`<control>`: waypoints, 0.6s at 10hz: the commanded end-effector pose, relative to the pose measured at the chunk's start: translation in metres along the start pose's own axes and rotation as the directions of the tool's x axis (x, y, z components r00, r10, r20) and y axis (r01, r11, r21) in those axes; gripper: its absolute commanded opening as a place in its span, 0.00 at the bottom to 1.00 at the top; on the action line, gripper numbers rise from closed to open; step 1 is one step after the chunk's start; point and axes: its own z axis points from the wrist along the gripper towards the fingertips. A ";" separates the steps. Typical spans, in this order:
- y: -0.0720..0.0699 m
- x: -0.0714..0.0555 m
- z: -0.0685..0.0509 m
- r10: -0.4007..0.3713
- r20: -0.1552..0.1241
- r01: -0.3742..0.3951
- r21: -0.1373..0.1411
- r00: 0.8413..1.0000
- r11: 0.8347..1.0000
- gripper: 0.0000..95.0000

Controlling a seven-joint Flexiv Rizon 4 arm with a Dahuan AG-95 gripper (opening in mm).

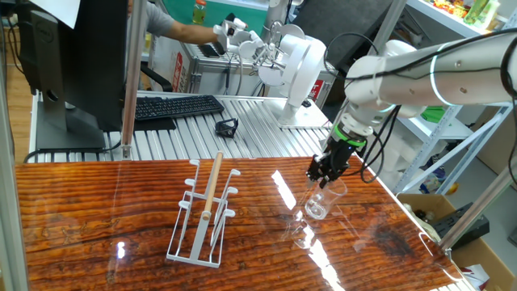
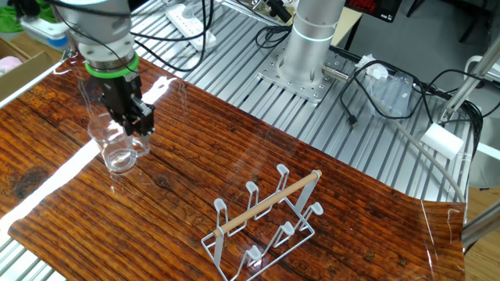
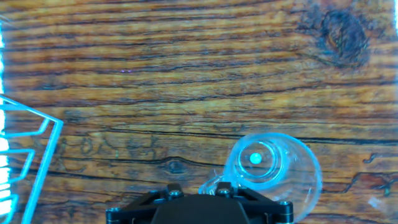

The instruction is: Put the cup on the cup rack

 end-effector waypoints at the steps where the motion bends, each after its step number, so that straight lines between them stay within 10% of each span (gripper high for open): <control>1: 0.001 -0.002 0.000 0.000 -0.001 0.000 0.000 1.000 1.000 0.00; 6: 0.001 -0.004 -0.008 -0.038 0.013 0.038 0.044 0.999 0.998 0.00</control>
